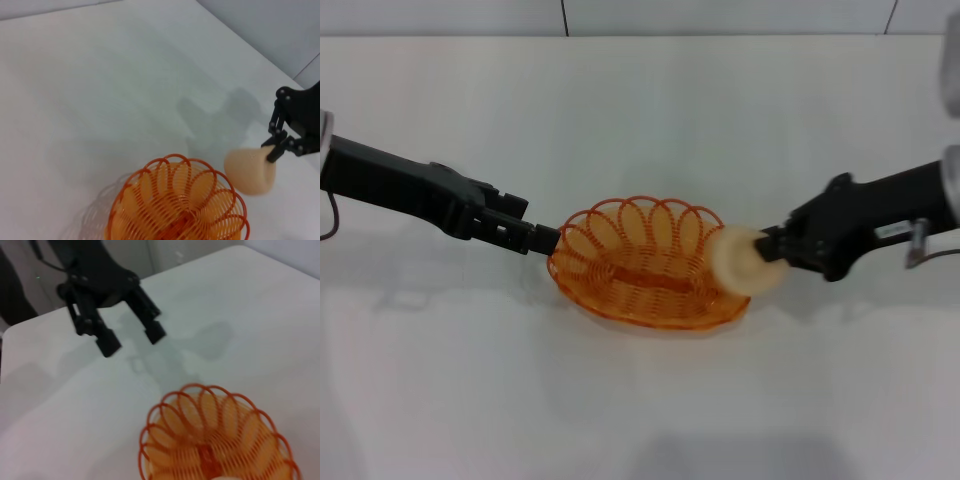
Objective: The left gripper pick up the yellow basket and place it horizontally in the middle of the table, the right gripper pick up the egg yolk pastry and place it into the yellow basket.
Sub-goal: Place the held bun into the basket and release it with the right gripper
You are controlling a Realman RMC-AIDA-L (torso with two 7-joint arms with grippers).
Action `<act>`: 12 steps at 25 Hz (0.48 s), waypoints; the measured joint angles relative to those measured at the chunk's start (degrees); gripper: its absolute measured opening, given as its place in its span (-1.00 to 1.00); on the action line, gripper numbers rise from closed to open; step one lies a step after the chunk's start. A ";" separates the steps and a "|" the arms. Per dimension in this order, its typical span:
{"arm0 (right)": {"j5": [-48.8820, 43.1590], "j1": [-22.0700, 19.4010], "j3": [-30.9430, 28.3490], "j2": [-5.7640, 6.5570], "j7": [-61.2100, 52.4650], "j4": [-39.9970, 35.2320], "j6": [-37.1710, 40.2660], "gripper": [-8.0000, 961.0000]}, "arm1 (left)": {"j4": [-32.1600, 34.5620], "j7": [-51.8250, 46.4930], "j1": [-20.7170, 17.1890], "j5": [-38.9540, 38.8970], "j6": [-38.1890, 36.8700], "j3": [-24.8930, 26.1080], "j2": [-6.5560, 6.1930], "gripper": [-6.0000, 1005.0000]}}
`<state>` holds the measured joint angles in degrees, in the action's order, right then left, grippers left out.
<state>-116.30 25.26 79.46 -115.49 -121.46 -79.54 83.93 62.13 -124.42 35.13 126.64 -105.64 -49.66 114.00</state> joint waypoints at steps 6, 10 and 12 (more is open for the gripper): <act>1.75 1.52 5.49 -0.07 0.42 0.57 -5.40 -0.93 | 0.00 0.17 0.02 0.01 -0.01 0.00 -0.01 0.72; 2.19 1.93 9.04 -0.08 0.78 1.22 -9.76 -0.93 | 0.00 0.21 0.03 0.00 0.02 0.00 -0.01 0.72; 2.35 2.25 10.29 -0.18 1.15 1.98 -11.13 -0.93 | 0.00 0.22 0.03 -0.03 0.03 0.01 -0.01 0.72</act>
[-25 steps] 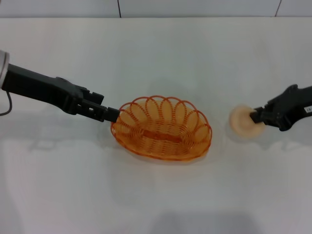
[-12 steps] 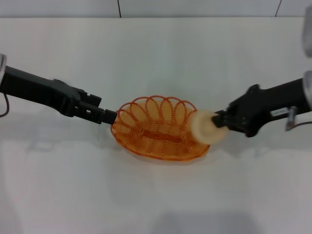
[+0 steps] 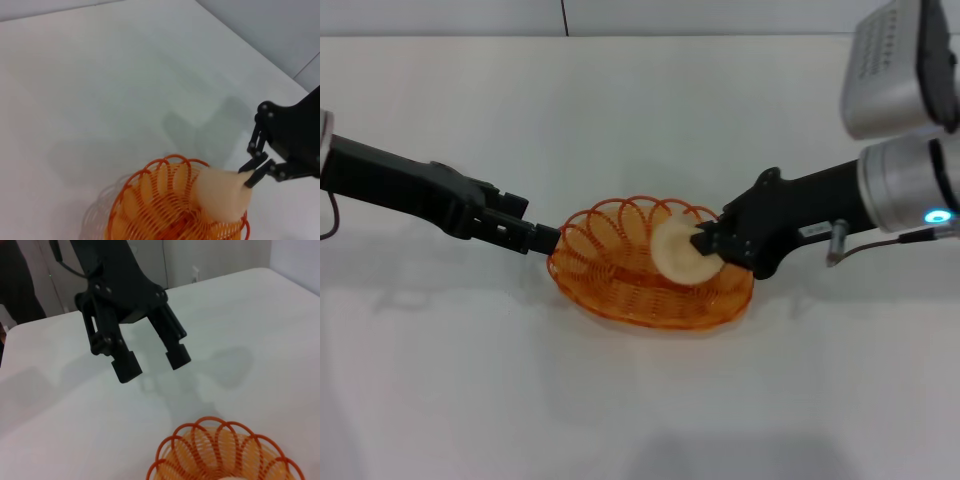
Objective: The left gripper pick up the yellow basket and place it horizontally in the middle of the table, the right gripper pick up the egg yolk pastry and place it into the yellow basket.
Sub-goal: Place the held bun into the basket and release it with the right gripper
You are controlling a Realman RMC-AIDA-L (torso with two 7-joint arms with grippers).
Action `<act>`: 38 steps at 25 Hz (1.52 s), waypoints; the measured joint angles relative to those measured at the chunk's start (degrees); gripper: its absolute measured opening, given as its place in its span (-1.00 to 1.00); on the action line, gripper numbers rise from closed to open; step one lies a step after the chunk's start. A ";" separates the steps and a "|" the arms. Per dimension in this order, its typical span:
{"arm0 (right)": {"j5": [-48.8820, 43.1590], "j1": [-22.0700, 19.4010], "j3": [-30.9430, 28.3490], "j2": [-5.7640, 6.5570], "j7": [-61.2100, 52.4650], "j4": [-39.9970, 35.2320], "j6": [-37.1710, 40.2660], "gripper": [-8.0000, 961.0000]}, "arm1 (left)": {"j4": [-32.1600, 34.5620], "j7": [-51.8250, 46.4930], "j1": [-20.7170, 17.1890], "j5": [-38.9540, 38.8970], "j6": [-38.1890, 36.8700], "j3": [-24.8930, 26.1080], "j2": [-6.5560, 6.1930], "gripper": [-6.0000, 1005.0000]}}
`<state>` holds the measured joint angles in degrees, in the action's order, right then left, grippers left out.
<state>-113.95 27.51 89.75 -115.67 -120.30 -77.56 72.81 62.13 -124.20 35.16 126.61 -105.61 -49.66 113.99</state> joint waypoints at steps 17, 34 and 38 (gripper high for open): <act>0.22 1.24 6.48 -0.22 1.44 2.48 -7.32 -0.90 | 0.00 -0.19 0.06 0.04 0.22 0.00 0.34 0.72; 0.24 -1.04 3.87 0.23 2.29 -0.04 -7.98 -0.23 | 0.00 -0.06 -0.59 -0.34 0.42 0.00 0.29 0.72; 1.52 -4.74 0.13 0.23 4.70 -2.27 -6.87 0.22 | 0.02 0.56 -0.64 -0.37 0.56 0.66 0.31 0.72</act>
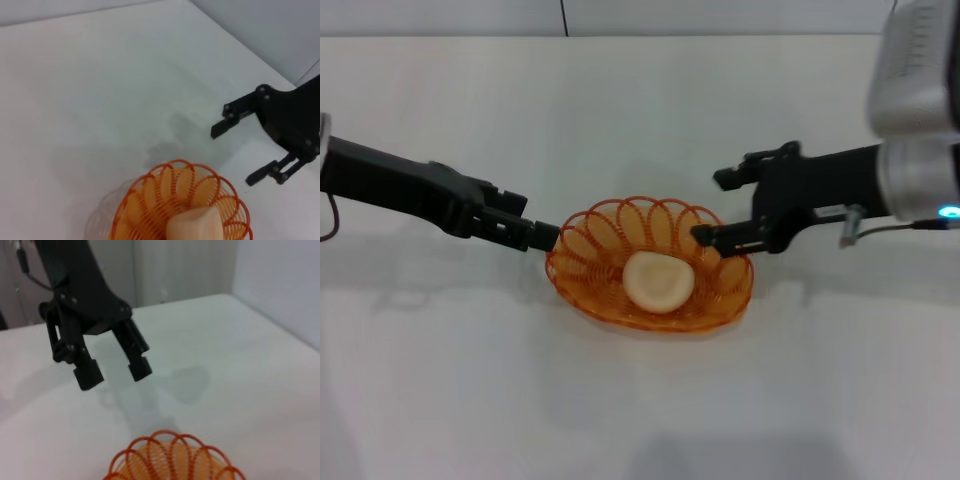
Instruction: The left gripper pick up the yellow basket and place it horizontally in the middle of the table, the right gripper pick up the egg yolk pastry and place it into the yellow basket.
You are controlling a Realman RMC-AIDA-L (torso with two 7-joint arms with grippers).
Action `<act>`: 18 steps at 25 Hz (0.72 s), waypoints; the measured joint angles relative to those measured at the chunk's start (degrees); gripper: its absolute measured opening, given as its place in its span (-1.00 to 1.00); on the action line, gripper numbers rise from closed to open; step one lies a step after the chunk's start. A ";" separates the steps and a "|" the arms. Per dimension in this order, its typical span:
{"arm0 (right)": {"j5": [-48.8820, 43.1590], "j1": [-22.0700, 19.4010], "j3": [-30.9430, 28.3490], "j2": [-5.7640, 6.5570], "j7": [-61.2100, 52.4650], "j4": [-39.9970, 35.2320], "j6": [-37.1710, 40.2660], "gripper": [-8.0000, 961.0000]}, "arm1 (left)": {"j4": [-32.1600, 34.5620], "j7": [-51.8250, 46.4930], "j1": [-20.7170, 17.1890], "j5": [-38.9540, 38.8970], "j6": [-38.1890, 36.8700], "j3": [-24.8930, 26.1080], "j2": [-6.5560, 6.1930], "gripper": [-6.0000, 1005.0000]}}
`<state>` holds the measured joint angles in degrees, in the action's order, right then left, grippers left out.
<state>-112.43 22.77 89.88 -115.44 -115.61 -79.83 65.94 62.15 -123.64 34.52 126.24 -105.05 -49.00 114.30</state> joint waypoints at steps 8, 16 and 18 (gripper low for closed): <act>8.60 -5.29 -7.15 0.17 8.22 0.88 4.87 0.78 | 0.20 1.43 -0.82 -0.01 -0.13 1.69 -0.04 0.72; 13.78 -5.57 -17.84 0.22 16.50 10.84 14.79 0.81 | 0.11 3.90 -1.22 -0.03 0.02 1.72 0.05 0.72; 14.17 -5.54 -19.19 0.22 18.02 12.82 15.61 0.80 | 0.11 4.41 -1.33 -0.03 0.02 1.73 0.11 0.72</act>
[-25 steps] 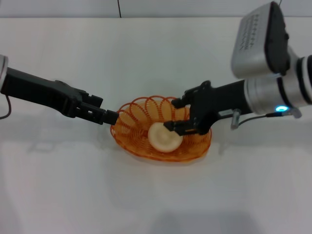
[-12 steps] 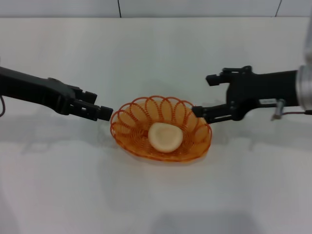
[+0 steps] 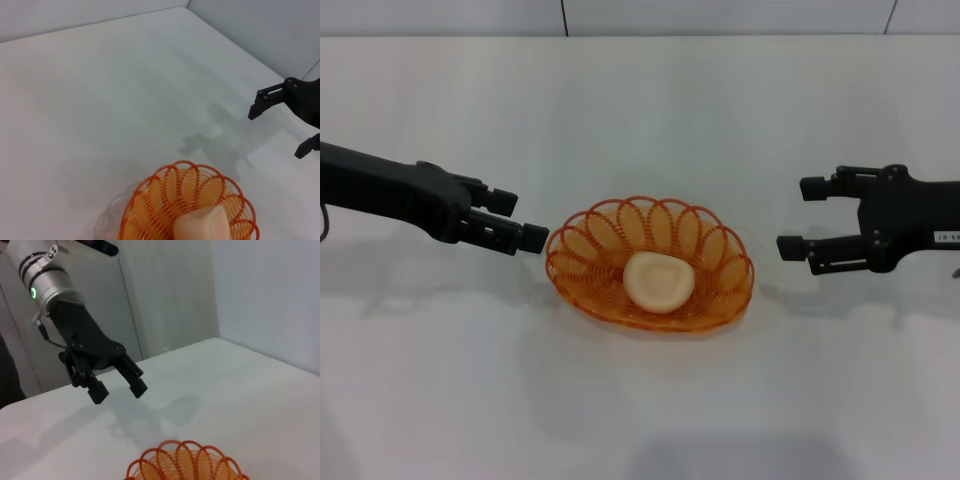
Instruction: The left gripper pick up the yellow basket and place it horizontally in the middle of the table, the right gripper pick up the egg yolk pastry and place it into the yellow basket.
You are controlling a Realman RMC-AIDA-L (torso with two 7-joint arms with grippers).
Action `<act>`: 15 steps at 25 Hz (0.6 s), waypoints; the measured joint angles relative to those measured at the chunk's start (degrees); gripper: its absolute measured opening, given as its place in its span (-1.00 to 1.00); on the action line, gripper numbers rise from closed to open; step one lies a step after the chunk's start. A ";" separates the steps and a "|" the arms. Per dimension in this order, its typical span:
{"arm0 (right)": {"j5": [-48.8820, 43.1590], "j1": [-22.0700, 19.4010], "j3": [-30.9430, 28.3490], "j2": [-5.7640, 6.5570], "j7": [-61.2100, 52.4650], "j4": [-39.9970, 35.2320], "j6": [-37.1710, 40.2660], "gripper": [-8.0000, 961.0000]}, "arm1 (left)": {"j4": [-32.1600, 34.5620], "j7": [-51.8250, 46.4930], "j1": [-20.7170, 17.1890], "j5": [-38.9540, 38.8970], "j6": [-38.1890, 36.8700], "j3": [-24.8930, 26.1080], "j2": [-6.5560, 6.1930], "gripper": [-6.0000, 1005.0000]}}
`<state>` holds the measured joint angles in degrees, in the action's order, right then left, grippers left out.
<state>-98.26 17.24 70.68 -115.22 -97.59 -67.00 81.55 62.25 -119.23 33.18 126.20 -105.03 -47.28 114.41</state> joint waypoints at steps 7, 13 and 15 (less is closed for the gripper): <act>-0.14 -0.21 -0.55 0.00 1.82 0.85 0.56 0.79 | -0.07 0.98 -0.48 -0.01 -0.23 -0.18 0.25 0.72; -0.34 0.70 -0.18 0.00 1.84 0.96 0.28 0.79 | -0.11 1.75 -0.15 -0.01 -0.38 -0.51 0.60 0.72; -0.39 0.94 -0.15 0.00 1.74 0.98 0.27 0.79 | -0.11 1.79 -0.08 -0.01 -0.39 -0.52 0.61 0.72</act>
<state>-98.66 18.18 70.53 -115.23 -95.85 -66.03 81.82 62.14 -117.44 33.10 126.20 -105.42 -47.80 115.02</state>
